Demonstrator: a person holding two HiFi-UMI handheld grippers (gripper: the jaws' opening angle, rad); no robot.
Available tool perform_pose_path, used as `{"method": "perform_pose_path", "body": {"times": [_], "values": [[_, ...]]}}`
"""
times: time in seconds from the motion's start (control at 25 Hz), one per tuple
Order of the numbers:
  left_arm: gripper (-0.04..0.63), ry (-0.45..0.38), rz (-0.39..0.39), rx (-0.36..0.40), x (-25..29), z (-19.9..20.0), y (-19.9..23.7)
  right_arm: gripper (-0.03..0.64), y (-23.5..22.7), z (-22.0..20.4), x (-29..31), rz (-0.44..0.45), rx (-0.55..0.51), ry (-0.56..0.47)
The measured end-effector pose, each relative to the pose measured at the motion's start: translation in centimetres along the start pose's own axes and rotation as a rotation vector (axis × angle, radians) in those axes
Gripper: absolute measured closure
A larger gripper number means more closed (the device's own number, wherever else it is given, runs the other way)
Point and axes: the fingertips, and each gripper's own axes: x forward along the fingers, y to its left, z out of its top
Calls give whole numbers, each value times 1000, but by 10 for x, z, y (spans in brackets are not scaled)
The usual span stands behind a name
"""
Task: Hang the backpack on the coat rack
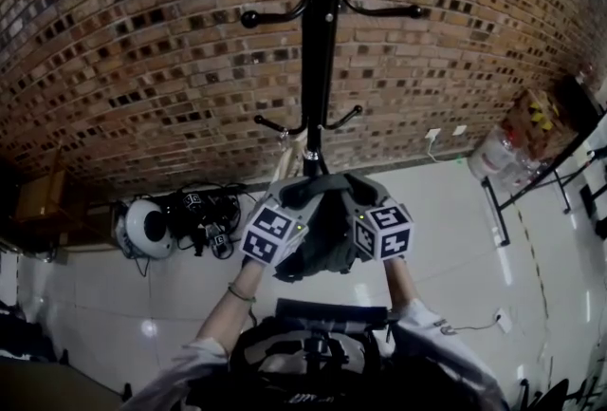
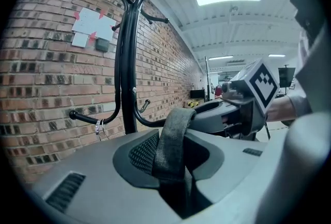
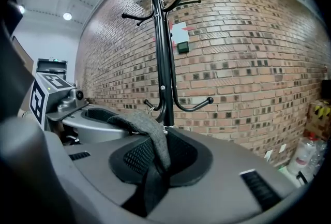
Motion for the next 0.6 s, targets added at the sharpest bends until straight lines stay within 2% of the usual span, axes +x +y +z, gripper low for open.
{"method": "perform_pose_path", "body": {"times": [0.24, 0.6], "values": [[482, 11, -2, 25, 13, 3, 16, 546, -9, 5, 17, 7, -19, 13], [482, 40, -5, -3, 35, -14, 32, 546, -24, -9, 44, 5, -19, 50]]}}
